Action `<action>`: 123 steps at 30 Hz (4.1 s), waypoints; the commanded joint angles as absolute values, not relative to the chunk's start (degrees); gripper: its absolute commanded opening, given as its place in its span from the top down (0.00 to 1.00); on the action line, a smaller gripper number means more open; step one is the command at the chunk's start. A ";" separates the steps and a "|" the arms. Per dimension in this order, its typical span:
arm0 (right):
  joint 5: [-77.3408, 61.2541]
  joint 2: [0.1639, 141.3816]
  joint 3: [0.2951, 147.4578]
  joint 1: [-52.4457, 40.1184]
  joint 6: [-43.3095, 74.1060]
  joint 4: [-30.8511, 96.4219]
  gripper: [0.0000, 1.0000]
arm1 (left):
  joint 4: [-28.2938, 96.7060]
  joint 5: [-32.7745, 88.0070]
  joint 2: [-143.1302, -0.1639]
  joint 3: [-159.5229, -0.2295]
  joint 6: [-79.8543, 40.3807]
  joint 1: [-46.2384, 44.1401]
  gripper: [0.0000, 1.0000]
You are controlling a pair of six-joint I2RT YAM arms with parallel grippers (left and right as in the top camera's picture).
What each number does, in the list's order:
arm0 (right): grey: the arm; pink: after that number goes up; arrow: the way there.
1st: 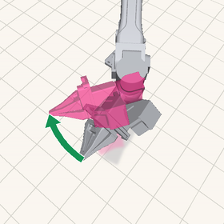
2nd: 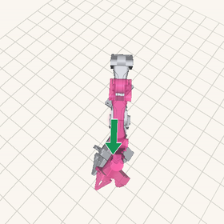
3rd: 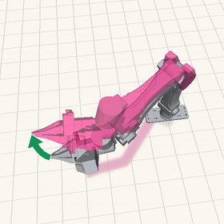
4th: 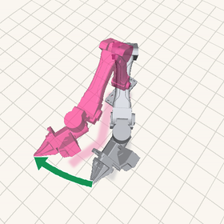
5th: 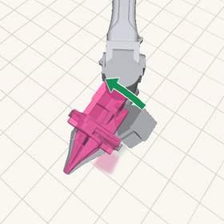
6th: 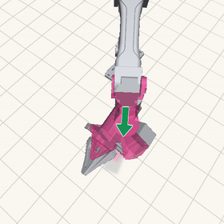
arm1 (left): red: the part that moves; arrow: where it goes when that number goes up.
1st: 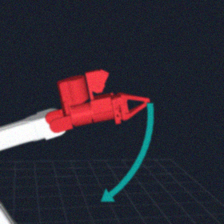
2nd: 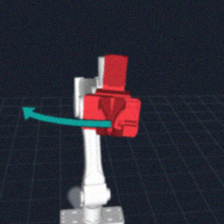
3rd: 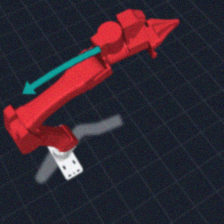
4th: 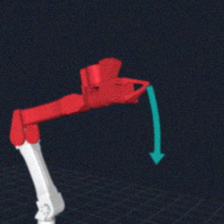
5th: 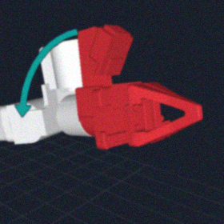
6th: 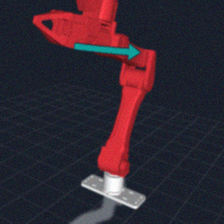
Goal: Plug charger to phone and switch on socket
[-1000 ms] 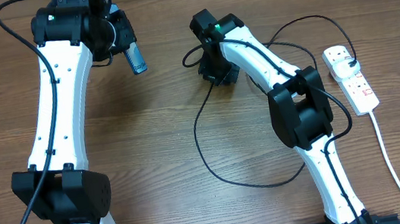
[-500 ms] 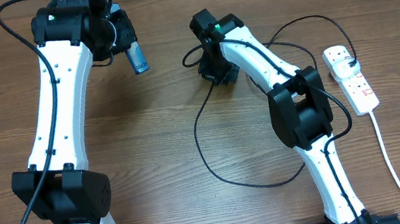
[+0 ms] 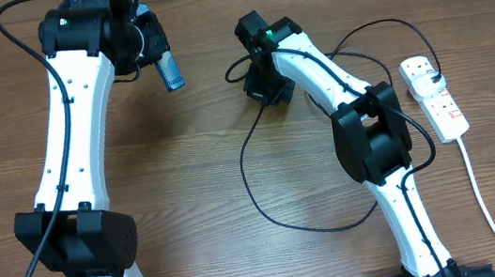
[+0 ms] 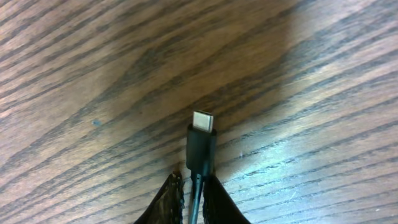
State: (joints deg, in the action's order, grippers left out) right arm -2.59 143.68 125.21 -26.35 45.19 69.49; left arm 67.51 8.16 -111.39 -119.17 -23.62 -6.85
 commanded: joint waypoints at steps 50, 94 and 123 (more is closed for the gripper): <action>-12.97 123.37 131.81 -23.40 20.49 76.34 0.96 | 39.16 51.42 -110.98 -119.74 -16.03 -5.63 0.96; 0.38 105.32 135.50 -36.27 10.87 80.27 0.96 | 25.71 79.40 -111.00 -119.72 -30.48 -4.14 0.96; -0.08 104.79 135.50 -36.27 10.90 80.07 0.96 | 25.45 78.67 -111.00 -119.72 -30.26 -4.14 0.96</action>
State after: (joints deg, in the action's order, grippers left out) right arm -0.40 107.18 133.82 -36.47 10.52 80.18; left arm 25.91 77.56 -111.39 -119.09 -29.93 -4.05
